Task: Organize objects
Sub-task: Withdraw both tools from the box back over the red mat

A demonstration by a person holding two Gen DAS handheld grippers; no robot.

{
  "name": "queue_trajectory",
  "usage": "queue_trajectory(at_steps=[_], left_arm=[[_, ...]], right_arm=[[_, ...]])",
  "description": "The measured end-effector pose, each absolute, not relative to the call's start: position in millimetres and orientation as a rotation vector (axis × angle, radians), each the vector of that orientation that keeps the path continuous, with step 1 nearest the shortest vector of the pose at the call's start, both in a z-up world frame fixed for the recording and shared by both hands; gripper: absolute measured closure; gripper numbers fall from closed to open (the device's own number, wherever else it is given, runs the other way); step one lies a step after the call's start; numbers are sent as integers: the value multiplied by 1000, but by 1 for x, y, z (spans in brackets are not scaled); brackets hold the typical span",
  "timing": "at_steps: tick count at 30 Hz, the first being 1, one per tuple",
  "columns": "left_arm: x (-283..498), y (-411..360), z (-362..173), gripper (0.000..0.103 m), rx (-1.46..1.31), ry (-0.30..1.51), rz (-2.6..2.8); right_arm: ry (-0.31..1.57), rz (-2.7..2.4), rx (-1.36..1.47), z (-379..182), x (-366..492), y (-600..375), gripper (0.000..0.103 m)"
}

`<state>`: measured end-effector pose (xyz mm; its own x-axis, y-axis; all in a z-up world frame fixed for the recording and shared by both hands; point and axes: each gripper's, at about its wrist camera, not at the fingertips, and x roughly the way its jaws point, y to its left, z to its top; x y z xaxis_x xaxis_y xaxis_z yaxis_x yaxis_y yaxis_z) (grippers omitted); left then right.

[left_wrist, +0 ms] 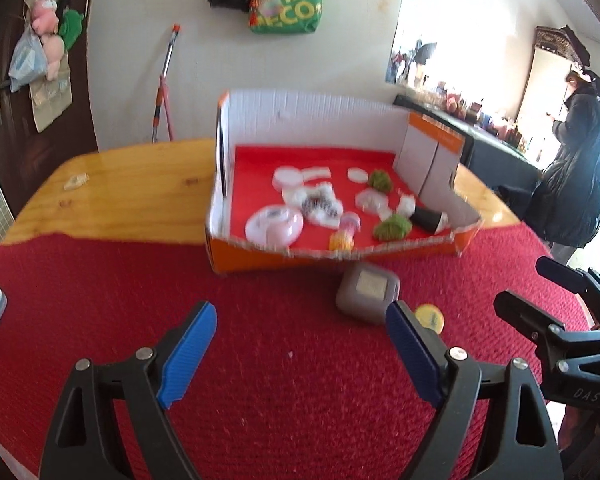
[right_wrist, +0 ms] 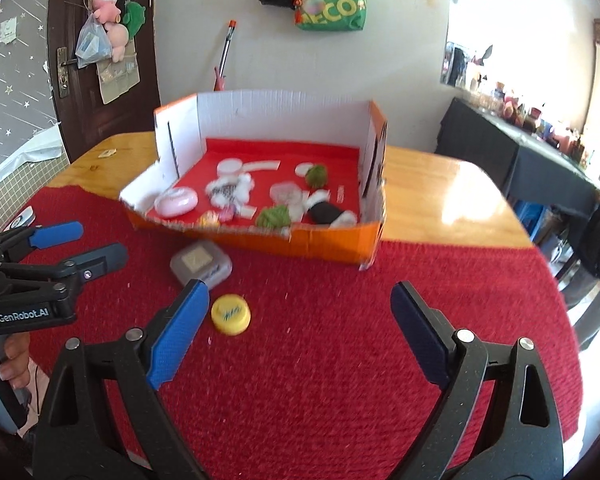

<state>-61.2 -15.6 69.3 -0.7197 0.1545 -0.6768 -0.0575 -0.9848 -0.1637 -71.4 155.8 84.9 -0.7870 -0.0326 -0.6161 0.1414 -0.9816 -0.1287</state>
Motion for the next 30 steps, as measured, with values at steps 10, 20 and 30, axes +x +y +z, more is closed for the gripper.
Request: queue_trajectory(at_steps=[10,20,30], left_arm=[[-61,-15,38,15,-1251,-207,2770],[-70,-18,34,14,-1289,-195,2753],[-83,-24,34,14,-1322,-160,2744]], right_arm=[[234,-2808,1125,47,-75,155,10],[224,-2767,1162,43,-90,151,10],[268,-2739,1273,31,-116,146,10]])
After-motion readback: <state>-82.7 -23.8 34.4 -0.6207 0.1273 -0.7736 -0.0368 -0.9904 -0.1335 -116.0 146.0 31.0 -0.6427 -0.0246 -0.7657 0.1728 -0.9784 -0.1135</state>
